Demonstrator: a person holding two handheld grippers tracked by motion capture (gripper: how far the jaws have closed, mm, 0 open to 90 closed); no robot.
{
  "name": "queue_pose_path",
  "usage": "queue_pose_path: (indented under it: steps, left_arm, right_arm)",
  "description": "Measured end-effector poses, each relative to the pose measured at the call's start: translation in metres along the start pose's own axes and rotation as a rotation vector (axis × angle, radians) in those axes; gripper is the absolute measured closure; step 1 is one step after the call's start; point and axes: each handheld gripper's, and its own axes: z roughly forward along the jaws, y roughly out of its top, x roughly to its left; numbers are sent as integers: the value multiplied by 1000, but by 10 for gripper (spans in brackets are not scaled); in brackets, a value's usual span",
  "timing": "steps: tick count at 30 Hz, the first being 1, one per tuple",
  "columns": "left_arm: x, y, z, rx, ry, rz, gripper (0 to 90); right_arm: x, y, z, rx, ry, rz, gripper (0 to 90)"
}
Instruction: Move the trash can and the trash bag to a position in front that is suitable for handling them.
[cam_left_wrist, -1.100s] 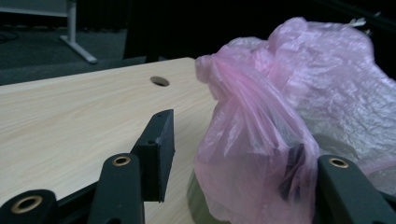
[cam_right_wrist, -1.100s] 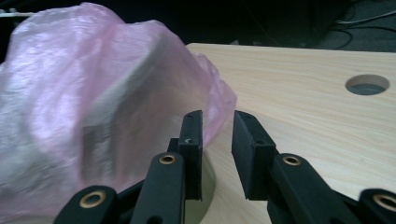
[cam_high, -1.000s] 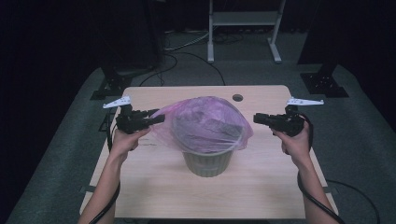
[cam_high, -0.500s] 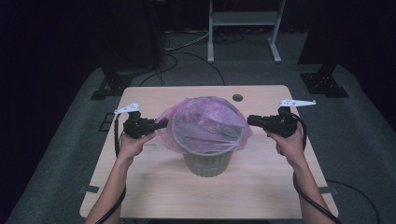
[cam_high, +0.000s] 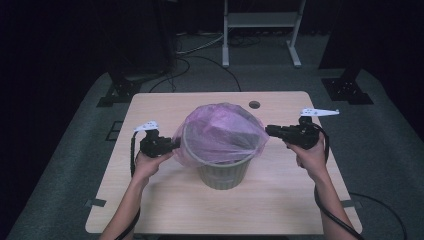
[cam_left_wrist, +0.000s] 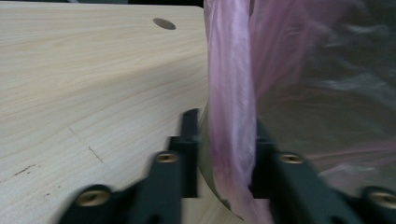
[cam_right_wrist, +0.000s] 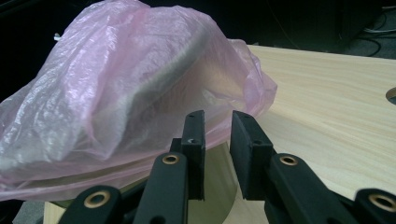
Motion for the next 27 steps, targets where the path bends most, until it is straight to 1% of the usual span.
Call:
queue_pose_path:
  steps: [1, 3, 4, 5, 6, 7, 8, 12, 13, 14, 15, 17, 23, 26, 27]
  left_arm:
    - [0, 3, -5, -19, 3, -2, 564]
    - [0, 6, -10, -44, 3, 0, 555]
    - [0, 8, -13, -60, 1, -1, 536]
    - [-1, 11, -15, -78, -11, -1, 528]
    - [-1, 11, -15, -78, -11, -1, 521]
    - [-2, 15, -18, -97, -14, 4, 512]
    - [-3, 17, -19, -104, -21, 8, 500]
    - [-5, 24, -21, -115, -31, 23, 478]
    - [-6, 26, -22, -115, -28, 33, 475]
    - [-6, 26, -22, -115, -28, 33, 471]
    - [-8, 30, -23, -127, -33, 44, 468]
    - [-10, 34, -24, -134, -35, 56, 460]
    - [-18, 45, -33, -138, -35, 110, 444]
    - [-22, 49, -36, -142, -36, 124, 432]
    - [-22, 51, -38, -151, -43, 126, 428]
  right_arm:
    - [0, 0, -3, -7, 0, 1, 750]
    - [0, 1, -5, -16, -1, -1, 749]
    - [0, 1, -6, -22, -1, -2, 749]
    - [0, 2, -7, -25, 4, -3, 745]
    - [1, 2, -7, -29, 9, -6, 745]
    - [2, 3, -8, -31, 13, -6, 744]
    - [3, 3, -8, -28, 15, -10, 741]
    - [5, 5, -7, -28, 16, -19, 740]
    - [5, 5, -6, -28, 18, -20, 740]
    - [5, 5, -6, -28, 18, -20, 740]
    - [5, 5, -6, -28, 20, -22, 738]
    - [6, 5, -6, -29, 23, -24, 736]
    - [7, 5, -13, -38, 29, -33, 727]
    - [8, 5, -16, -43, 34, -37, 723]
    - [9, 5, -17, -43, 35, -38, 722]
